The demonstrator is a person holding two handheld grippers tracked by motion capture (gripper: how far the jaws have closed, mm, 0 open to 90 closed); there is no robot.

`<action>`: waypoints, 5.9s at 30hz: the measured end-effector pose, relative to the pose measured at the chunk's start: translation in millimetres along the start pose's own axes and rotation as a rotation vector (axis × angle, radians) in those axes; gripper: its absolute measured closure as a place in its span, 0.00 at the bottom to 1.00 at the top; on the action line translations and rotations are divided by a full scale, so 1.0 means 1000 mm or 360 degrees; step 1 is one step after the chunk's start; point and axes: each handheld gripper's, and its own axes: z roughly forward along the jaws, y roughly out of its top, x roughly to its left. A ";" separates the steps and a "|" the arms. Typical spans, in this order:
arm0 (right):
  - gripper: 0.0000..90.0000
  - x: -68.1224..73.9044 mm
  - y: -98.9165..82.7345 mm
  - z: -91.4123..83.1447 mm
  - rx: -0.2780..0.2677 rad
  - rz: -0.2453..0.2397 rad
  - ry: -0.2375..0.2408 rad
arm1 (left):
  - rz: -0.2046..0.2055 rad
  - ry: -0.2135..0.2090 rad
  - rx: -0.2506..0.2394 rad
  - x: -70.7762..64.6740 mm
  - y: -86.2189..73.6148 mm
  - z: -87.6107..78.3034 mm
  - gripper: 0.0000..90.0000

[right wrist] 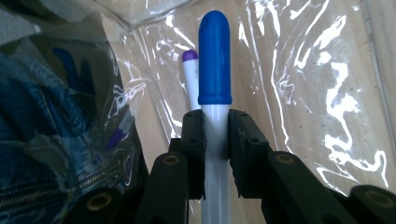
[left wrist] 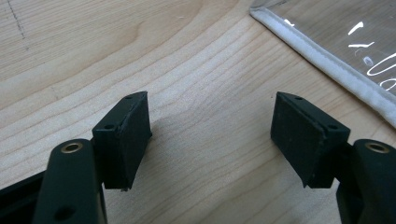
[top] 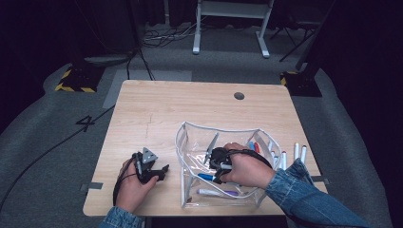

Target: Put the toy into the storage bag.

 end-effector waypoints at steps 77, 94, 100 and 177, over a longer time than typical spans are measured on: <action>0.58 -0.048 -0.319 -0.021 -0.0573 0.1289 -0.0465 | -0.0001 0.0000 -0.0003 0.000 0.000 0.000 0.32; 0.86 -0.049 -0.347 0.014 -0.0377 0.1525 -0.0481 | 0.0000 0.0000 -0.0003 0.000 0.000 0.000 0.32; 0.86 -0.048 -0.345 0.004 -0.0409 0.1501 -0.0468 | 0.0000 -0.0001 -0.0003 0.000 0.000 0.000 0.32; 0.86 0.007 0.001 -0.031 -0.0138 -0.0012 -0.0072 | 0.0002 0.0001 0.0000 0.000 0.000 0.000 0.32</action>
